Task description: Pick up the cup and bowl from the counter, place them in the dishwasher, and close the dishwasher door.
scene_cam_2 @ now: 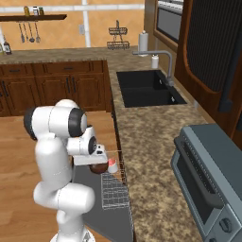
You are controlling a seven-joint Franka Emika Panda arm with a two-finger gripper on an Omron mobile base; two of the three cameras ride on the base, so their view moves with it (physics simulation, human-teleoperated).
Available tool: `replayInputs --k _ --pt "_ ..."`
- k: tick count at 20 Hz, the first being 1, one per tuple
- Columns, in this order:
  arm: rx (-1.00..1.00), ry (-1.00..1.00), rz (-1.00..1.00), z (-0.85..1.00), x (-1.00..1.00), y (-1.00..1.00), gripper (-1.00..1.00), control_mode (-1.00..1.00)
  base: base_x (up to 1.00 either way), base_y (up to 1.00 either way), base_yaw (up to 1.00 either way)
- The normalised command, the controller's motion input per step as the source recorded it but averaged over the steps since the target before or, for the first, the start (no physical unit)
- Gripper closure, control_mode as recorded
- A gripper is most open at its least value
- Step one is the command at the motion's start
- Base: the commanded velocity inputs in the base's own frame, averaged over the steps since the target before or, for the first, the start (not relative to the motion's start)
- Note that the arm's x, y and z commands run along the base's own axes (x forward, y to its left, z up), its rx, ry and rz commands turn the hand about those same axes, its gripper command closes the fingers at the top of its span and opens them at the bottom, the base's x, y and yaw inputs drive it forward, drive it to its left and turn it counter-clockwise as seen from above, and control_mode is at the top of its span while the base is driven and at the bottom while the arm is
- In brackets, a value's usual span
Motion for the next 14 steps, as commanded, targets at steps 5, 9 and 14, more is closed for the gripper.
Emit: replayInputs --k 5,9,14 --pt "-0.01 0.0 0.01 -0.61 0.61 0.0 1.0 -1.0 0.0 0.0 0.0" --pt "-0.04 0.04 0.0 -0.56 0.63 -0.09 1.0 -1.0 0.0 0.0 0.0" --pt "-0.02 0.07 0.0 -0.45 0.4 -0.31 1.0 -1.0 0.0 0.0 0.0"
